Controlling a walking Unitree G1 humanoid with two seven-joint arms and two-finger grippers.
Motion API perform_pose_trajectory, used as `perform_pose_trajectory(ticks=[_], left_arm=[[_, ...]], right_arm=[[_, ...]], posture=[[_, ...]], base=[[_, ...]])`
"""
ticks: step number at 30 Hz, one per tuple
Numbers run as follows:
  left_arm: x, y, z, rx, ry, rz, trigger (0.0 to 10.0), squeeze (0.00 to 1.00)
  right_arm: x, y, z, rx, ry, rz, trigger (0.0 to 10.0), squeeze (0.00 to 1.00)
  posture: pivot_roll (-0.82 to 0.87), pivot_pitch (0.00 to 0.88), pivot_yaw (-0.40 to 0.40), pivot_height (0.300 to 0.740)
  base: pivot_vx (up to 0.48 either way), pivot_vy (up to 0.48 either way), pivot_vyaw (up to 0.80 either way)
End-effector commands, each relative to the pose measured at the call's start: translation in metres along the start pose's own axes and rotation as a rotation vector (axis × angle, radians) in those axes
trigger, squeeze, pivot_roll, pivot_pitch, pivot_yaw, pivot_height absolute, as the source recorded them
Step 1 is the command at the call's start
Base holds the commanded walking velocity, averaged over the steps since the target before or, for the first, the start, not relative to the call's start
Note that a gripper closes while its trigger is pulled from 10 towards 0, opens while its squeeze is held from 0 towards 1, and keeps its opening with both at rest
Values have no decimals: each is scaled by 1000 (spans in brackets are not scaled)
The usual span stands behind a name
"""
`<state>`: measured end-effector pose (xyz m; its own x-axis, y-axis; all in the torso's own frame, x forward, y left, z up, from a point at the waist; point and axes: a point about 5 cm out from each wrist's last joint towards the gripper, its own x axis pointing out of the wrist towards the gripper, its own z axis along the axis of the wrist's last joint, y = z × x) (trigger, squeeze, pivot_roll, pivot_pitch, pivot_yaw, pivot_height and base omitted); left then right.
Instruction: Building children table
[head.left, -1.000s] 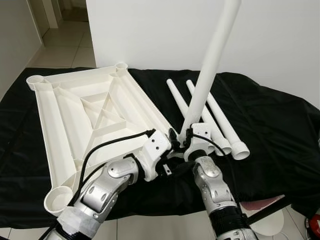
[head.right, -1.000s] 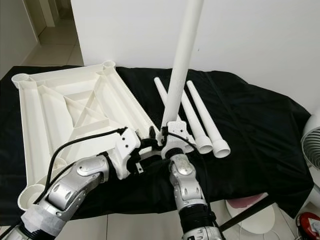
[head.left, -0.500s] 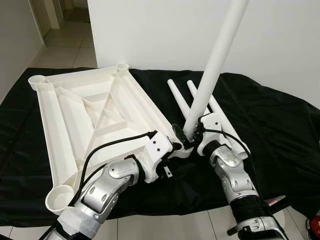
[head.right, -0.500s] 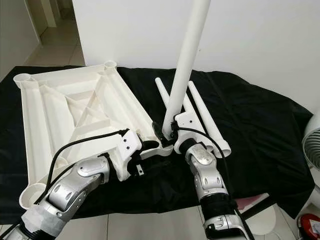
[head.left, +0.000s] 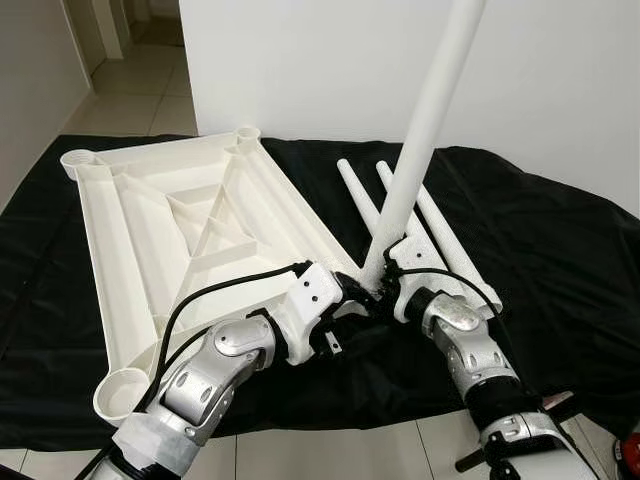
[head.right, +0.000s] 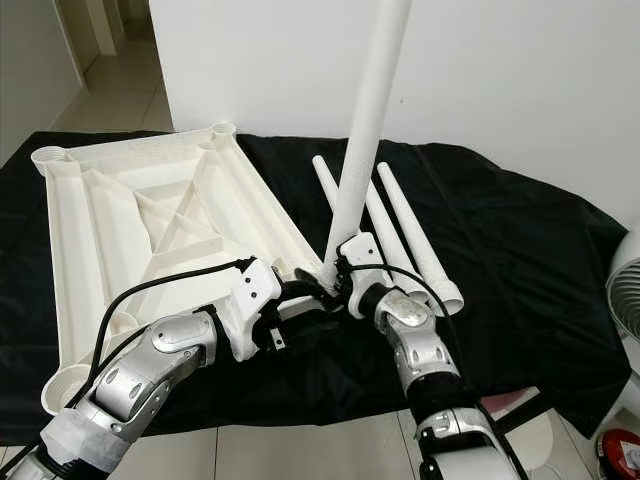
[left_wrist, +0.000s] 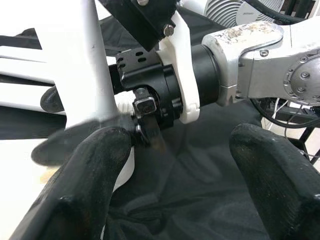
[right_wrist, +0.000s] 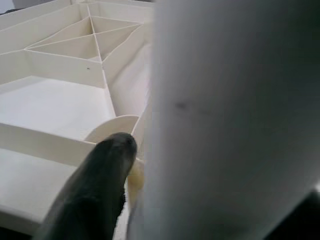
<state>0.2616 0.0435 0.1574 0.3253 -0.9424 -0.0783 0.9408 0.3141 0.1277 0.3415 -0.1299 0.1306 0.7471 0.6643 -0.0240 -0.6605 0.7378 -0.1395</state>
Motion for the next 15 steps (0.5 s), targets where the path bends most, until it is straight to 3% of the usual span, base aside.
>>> perform_pose_trajectory(ticks=[1, 10, 11, 15], left_arm=[[0, 0, -3, -5, 21, -9, 10000, 0], [-1, -1, -3, -8, 22, -12, 10000, 0], [-1, -1, -3, -8, 22, -13, 10000, 0], [0, -1, -3, -9, 23, -15, 10000, 0]], right_arm=[[0, 5, -8, 17, 27, 42, 0, 0], [-6, 3, -17, 42, 38, 20, 0, 0], [-6, 2, -17, 44, 37, 6, 10000, 0], [-6, 2, -18, 62, 38, -43, 10000, 0]], posture=[[65, 0, -66, 740], [60, 0, -63, 740], [60, 0, -63, 740], [56, 0, -62, 740]], base=[[0, 0, 0], [0, 0, 0], [0, 0, 0], [0, 0, 0]])
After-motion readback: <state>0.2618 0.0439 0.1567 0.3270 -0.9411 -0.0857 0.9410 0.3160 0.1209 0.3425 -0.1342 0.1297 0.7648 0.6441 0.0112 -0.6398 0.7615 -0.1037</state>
